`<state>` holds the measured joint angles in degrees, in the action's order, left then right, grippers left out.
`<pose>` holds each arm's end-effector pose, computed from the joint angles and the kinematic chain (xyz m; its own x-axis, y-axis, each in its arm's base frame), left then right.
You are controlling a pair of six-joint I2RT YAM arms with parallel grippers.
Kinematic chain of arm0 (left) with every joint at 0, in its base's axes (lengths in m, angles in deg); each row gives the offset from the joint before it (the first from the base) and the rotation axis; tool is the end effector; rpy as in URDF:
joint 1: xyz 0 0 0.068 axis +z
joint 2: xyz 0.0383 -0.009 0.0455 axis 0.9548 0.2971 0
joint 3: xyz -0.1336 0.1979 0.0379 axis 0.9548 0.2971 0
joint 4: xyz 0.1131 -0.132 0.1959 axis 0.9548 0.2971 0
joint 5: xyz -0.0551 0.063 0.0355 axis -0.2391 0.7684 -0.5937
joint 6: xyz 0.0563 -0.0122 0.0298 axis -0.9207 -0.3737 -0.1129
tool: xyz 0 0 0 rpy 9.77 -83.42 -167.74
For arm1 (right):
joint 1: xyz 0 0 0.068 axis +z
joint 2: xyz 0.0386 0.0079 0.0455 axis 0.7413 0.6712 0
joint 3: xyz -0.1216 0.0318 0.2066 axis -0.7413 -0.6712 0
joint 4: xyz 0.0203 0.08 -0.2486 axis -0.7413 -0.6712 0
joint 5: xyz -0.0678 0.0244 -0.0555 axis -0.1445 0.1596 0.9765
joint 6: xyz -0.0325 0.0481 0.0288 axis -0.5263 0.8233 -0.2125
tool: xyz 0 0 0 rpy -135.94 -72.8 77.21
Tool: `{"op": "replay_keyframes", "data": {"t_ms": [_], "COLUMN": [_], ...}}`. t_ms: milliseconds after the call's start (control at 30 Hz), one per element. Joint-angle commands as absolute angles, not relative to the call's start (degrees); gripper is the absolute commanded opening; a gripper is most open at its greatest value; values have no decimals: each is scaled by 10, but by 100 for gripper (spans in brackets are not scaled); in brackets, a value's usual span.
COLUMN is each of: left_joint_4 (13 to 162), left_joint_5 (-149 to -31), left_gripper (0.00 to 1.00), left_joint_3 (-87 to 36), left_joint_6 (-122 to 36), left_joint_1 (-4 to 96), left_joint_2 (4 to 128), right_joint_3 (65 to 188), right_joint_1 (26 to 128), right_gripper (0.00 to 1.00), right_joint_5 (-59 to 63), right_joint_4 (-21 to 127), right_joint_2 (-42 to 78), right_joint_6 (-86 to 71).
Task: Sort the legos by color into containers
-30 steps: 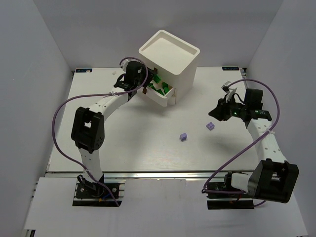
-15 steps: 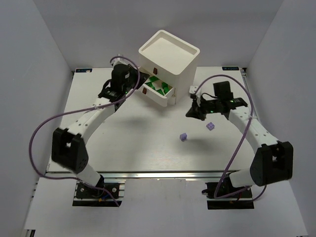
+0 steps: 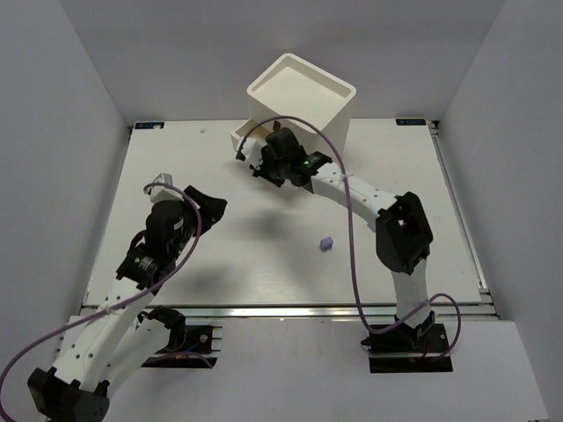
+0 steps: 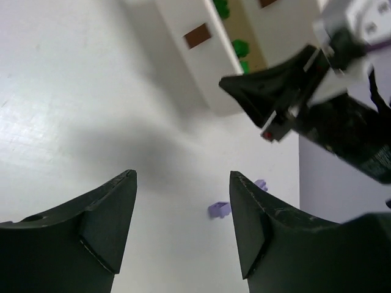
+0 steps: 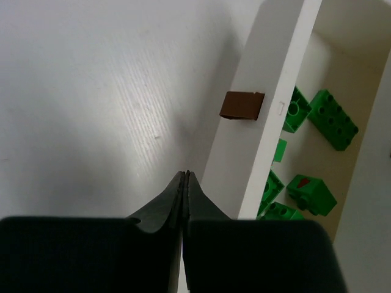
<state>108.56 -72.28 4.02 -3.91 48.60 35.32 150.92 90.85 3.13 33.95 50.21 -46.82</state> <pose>0.2027 -0.0815 0.2815 -0.4135 -0.6486 -0.6390 -0.0924 0.7281 -0.6792 0.3390 0.3236 0.2603 0.0668 -0.6705 -0.7389 -0.8414 0.3602 -0.4029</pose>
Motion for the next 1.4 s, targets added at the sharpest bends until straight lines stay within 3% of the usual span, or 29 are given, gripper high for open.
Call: {"op": "replay_keyframes", "data": {"t_ms": [0,100,200,467,833,1233,1300,1367], "left_joint_4": [1147,1166,1170,1152,1132,1035,999,926], "left_joint_5": [-708,-714,-717,-739,-753,-788,-800,-809], "left_gripper": [72,73,73,74,75,76,75,67], "left_joint_3": [74,93,107,123,128,150,164,176], "left_joint_6": [-21,-10,-1,6,9,0,0,1], "left_joint_1": [488,488,488,483,483,483,483,483], "left_joint_2": [286,255,239,239,257,305,332,356], "right_joint_3": [1549,1561,1589,1577,1689,1674,1685,1704], "right_joint_1": [918,931,935,928,903,863,861,854], "right_gripper": [0,0,0,0,0,0,0,0], "right_joint_5": [199,370,462,494,398,424,317,178], "right_joint_4": [342,392,424,503,392,458,392,250], "right_joint_2": [535,573,624,629,688,701,675,646], "right_joint_6": [-456,-467,-487,-532,-484,-532,-516,-514]}}
